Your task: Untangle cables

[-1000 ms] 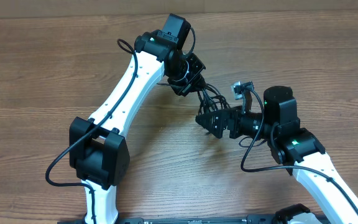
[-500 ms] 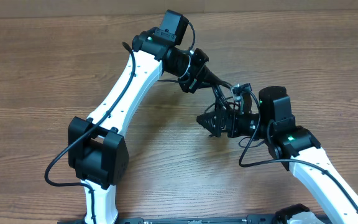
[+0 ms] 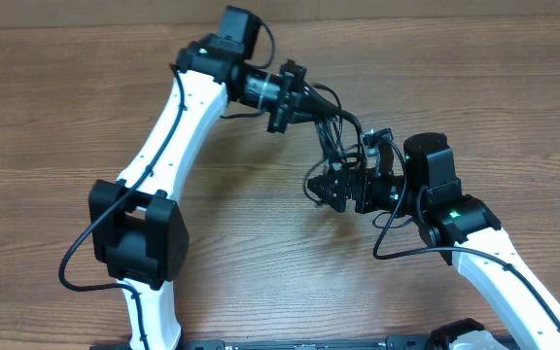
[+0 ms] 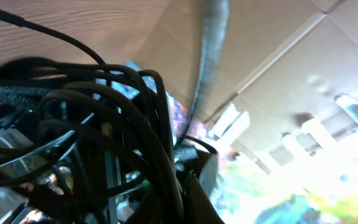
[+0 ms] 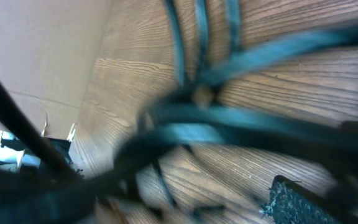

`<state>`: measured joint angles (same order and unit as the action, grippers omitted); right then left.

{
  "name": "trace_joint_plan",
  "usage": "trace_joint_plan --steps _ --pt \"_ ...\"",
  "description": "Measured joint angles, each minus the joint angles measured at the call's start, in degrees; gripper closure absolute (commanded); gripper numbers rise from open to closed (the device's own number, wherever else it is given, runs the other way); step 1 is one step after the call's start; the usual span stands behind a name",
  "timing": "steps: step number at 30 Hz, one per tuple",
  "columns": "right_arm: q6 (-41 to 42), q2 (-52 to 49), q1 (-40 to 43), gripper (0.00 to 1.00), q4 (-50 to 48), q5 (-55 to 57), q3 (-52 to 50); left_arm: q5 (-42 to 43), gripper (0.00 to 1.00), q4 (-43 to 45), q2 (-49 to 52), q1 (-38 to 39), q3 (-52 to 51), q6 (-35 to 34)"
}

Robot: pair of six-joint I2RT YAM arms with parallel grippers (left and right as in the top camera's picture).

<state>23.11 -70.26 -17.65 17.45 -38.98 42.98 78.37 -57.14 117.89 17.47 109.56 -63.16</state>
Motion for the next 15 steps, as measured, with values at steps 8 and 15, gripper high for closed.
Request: trace_joint_plan --steps 8,15 --pt "0.3 -0.5 0.0 0.03 1.7 1.4 -0.1 7.5 0.96 0.2 0.0 -6.5 0.0 2.1" --pt "0.4 -0.5 0.0 0.03 1.6 1.6 -0.1 8.7 0.96 0.2 0.0 -7.3 0.0 4.9"
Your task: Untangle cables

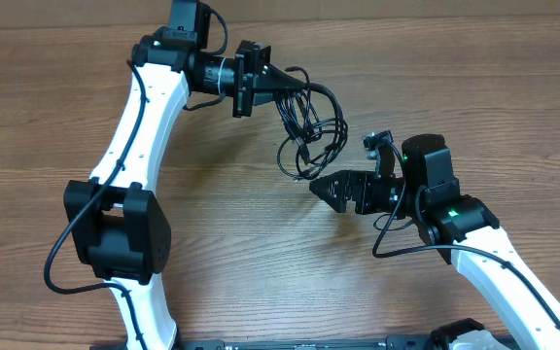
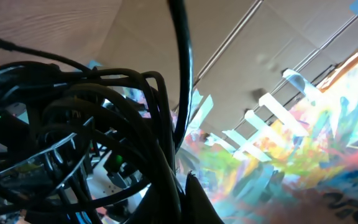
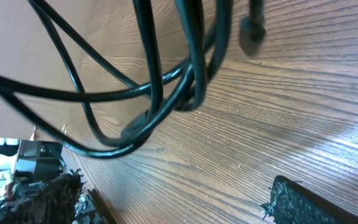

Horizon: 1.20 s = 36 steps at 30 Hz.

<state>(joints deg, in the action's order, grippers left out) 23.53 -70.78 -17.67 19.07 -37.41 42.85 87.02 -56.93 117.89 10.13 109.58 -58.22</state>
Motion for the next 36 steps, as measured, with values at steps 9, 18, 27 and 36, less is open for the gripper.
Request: trace_joint_plan --steps 9,18,27,36 --pt "0.0 0.0 0.0 0.03 -0.2 0.2 0.0 -4.0 0.96 0.7 0.0 0.0 0.0 20.3" --pt "0.0 0.0 0.0 0.03 -0.3 0.2 0.0 -11.4 0.96 -3.1 0.0 0.0 0.0 37.3" --pt "0.3 0.0 0.0 0.03 -2.9 0.7 0.0 -13.1 0.96 -16.9 0.0 0.0 0.1 53.5" --pt "1.2 0.0 0.0 0.03 -4.9 2.1 0.0 -15.0 0.96 -26.8 0.0 0.0 0.1 71.2"
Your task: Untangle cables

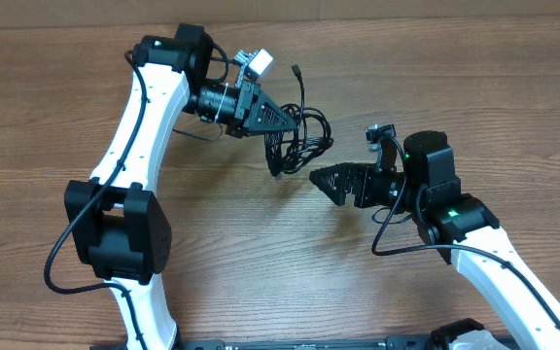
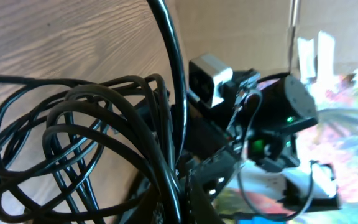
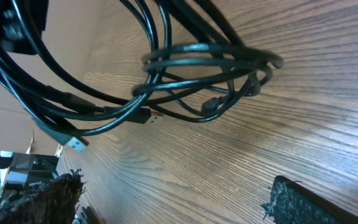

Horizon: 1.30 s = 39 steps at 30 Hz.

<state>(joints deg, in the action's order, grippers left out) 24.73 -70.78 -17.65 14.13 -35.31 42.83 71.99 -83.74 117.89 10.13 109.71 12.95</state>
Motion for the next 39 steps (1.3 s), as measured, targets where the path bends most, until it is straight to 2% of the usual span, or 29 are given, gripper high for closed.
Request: trace_joint_plan --steps 12,23,32,39 --pt "0.6 0.0 0.0 0.03 -2.3 0.2 0.0 -3.3 0.96 -4.2 0.0 3.1 0.0 14.2" --pt "0.8 0.0 0.0 0.03 -3.8 0.2 0.0 -8.1 0.96 -4.1 0.0 5.6 0.0 16.2" --pt "1.1 0.0 0.0 0.03 -4.3 1.5 0.0 -21.6 0.96 -3.8 0.0 8.8 0.0 16.9" --pt "2.1 0.0 0.0 0.02 -4.3 5.3 0.0 -25.2 0.96 -4.5 0.0 10.2 0.0 17.1"
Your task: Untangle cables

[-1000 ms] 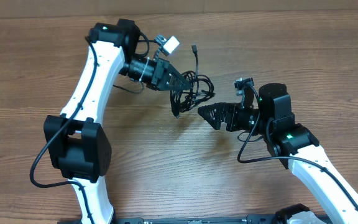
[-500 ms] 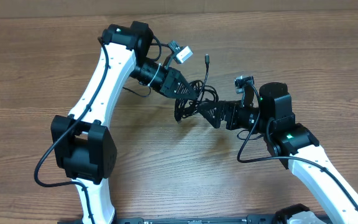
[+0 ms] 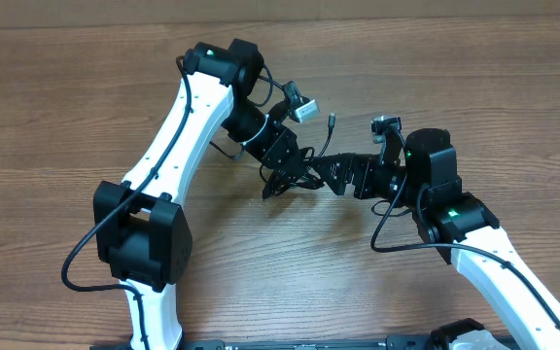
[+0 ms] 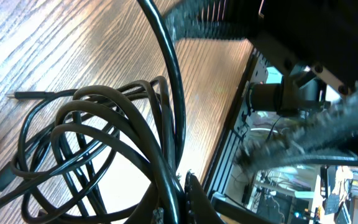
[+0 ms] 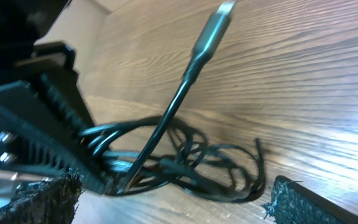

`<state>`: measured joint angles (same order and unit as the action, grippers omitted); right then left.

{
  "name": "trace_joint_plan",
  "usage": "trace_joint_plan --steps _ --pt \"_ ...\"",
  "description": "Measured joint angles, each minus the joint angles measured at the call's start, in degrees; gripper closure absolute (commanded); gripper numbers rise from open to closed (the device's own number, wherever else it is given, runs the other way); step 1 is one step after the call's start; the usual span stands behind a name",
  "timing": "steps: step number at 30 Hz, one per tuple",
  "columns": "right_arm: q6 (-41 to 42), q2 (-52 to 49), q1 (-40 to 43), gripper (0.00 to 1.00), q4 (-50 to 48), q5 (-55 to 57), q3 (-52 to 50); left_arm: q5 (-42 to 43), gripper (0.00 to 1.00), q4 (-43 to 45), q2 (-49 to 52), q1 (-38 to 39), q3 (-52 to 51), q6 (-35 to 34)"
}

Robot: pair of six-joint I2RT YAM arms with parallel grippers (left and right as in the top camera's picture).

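A tangled bundle of black cables (image 3: 304, 157) hangs low over the wooden table, with my left gripper (image 3: 278, 175) shut on it. In the left wrist view its loops (image 4: 98, 143) fan out from the left gripper (image 4: 182, 202), where the strands are pinched. One free cable end with a plug (image 3: 330, 121) sticks up to the right. My right gripper (image 3: 332, 173) stands open right beside the bundle, facing it. In the right wrist view the bundle (image 5: 191, 155) lies just beyond the open right gripper (image 5: 173, 196), with the plug end (image 5: 219, 12) above.
The bare wooden table (image 3: 474, 78) stretches to all sides. A cardboard wall (image 3: 358, 8) runs along the far edge. A black frame (image 3: 309, 344) lies at the near edge. The left arm's white links (image 3: 178, 136) span the left middle.
My left gripper has moved down and to the right with the bundle, from the upper left to just beside the right gripper. The right gripper has stayed open, shifted slightly toward the bundle.
First both grippers were together at the bundle in mid-table. Then the left gripper held the bundle up and to the left, clear of the open right gripper. It stayed apart a while, and now it has the bundle down against the right gripper's fingers.
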<state>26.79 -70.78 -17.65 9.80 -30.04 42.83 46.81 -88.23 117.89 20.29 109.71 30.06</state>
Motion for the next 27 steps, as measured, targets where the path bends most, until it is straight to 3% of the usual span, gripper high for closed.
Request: trace_joint_plan --steps 8,21,27 --pt "0.2 0.0 0.0 0.02 0.5 6.6 0.0 0.7 0.96 -0.2 0.0 1.5 0.0 0.0" --pt "1.1 0.0 0.1 0.03 12.3 13.9 0.1 9.8 0.96 -0.5 0.0 0.8 0.0 -0.1" --pt "1.0 0.0 0.1 0.03 17.3 14.6 0.1 18.8 0.96 1.6 0.0 -3.2 0.0 -1.6"
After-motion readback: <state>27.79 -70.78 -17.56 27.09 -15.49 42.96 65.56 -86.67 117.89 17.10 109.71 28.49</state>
